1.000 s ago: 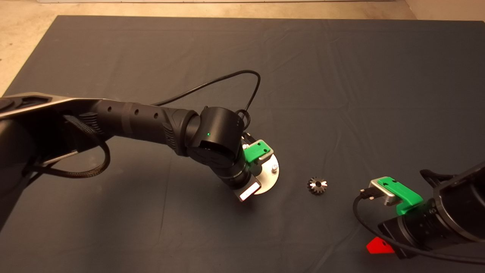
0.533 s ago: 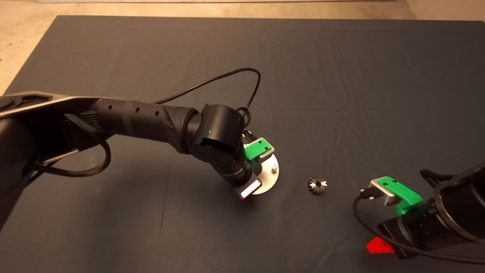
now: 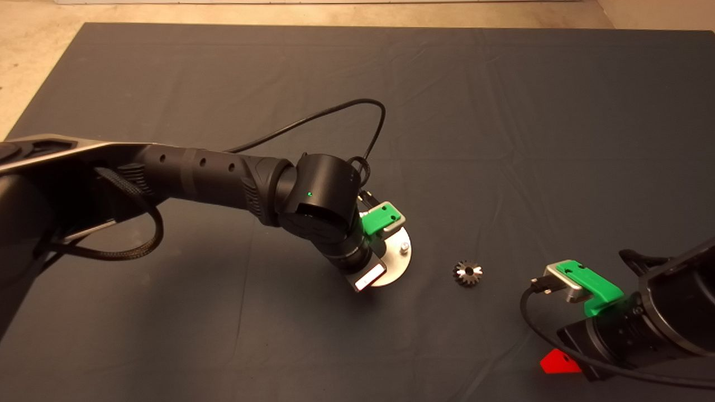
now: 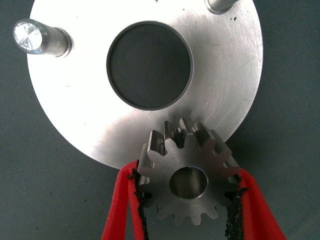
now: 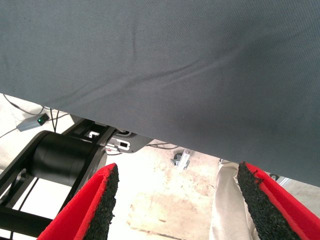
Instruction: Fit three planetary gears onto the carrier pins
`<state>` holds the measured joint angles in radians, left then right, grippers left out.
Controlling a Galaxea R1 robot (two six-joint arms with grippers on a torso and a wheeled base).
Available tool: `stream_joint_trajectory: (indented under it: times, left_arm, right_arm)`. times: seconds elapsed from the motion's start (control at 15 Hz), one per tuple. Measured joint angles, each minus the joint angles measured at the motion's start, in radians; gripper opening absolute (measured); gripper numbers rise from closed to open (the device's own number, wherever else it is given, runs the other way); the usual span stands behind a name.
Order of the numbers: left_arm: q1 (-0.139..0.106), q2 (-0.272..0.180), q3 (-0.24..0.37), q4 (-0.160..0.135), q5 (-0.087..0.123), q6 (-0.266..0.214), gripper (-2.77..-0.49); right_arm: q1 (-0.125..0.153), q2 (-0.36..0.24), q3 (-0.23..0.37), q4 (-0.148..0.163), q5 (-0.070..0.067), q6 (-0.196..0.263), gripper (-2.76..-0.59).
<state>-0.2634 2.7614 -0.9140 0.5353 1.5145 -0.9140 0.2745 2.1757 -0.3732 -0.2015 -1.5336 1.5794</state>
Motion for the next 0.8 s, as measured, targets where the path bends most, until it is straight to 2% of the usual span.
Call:
stream_joint_trajectory:
  times: [0.8]
  left_arm:
    - [0.006, -0.041, 0.04, 0.015, 0.007, -0.003, -2.67]
  right_arm:
    - [0.0, 0.0, 0.0, 0.0, 0.0, 0.0, -1.61]
